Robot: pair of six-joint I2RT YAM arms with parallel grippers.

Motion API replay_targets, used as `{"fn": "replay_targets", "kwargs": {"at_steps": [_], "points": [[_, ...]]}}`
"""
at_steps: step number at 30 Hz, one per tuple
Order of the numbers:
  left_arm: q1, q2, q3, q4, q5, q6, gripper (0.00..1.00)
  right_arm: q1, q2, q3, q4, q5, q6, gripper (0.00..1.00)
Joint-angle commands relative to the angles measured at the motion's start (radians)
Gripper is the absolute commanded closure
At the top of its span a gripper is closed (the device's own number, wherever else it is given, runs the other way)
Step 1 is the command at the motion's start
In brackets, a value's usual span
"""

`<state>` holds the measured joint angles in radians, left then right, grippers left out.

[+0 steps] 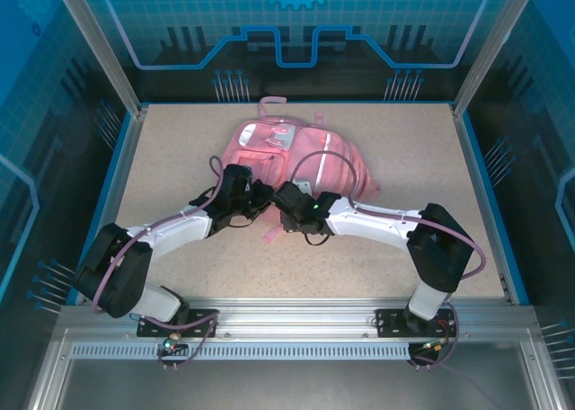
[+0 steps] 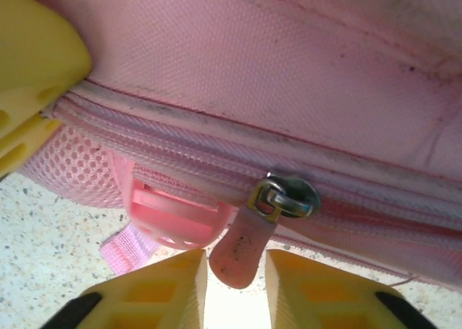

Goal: Pack books, pencil case, and school supplies into a backpack

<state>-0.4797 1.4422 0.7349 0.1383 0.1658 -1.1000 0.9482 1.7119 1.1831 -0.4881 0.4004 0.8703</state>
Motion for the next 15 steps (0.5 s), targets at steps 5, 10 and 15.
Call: {"fn": "replay_targets", "kwargs": {"at_steps": [5,10,15], "points": [[-0.013,-0.012,0.039,0.024,0.024,0.046,0.99,-0.015,-0.007,0.051,-0.079,0.113,0.01,0.94],[-0.013,-0.022,0.039,0.0,0.009,0.065,1.0,-0.029,-0.058,0.005,-0.116,0.129,0.007,1.0],[-0.01,-0.023,0.034,-0.015,-0.01,0.078,1.0,-0.066,-0.151,-0.097,-0.146,0.13,0.006,1.0]]}}
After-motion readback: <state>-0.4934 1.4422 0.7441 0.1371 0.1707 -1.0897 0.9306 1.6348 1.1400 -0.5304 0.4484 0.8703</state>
